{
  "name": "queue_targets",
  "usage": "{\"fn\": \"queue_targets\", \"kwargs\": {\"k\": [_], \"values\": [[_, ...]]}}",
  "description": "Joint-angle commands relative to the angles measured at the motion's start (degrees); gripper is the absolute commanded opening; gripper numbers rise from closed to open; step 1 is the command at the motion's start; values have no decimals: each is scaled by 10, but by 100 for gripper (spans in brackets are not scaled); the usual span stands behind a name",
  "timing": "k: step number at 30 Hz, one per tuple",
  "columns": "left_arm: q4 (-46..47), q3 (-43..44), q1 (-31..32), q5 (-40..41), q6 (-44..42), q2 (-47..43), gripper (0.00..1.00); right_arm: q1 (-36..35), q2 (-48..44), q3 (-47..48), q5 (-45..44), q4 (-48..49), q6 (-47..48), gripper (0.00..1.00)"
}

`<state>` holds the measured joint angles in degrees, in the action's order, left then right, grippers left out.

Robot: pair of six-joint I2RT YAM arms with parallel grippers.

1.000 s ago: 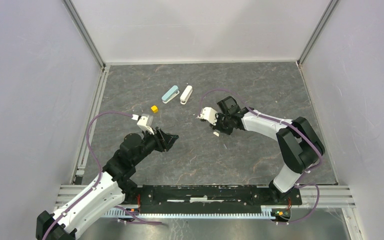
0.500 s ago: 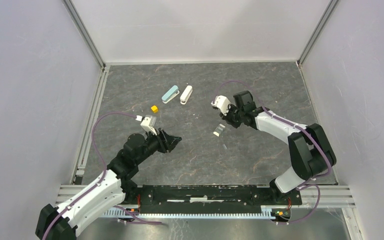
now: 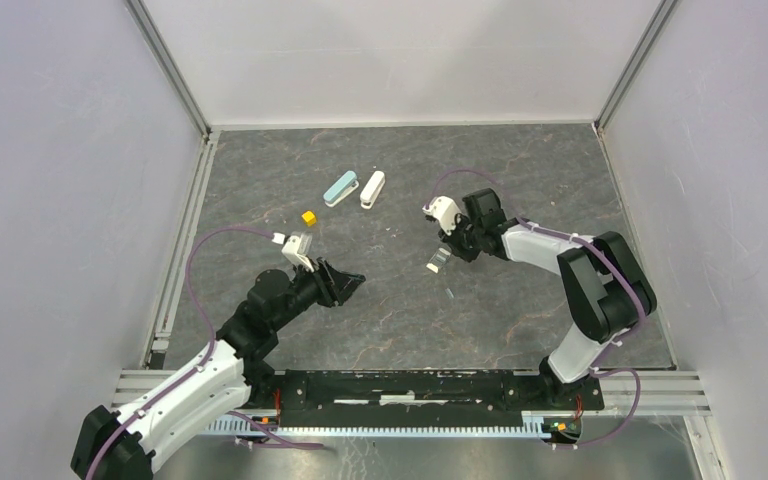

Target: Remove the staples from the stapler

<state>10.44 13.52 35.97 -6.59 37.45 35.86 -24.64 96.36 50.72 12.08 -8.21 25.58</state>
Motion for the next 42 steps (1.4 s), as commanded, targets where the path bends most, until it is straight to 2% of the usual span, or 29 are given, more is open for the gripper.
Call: {"fn": "queue_targets", "kwargs": {"k": [1,21,24,30,32,35,42], "values": [[34,-2,-3,-11,23,-1,55,-1,9,7,32,11,-11,21],[37,-2,-4,-17,32,-2,55,-12,6,27,161,-70,41,18],[35,-1,-4,-17,32,-3,55,-14,-4,26,143,-71,37,19],[32,1,-4,-13,32,-4,55,-13,-69,5,47,-21,15,22],[33,3,-4,-13,31,-1,55,-13,-86,0,47,-15,16,22],[33,7,-4,-14,29,7,55,-16,-99,-6,94,-11,17,23],[48,9,-4,-20,31,25,55,-59,-66,15,114,-20,2,23]]}}
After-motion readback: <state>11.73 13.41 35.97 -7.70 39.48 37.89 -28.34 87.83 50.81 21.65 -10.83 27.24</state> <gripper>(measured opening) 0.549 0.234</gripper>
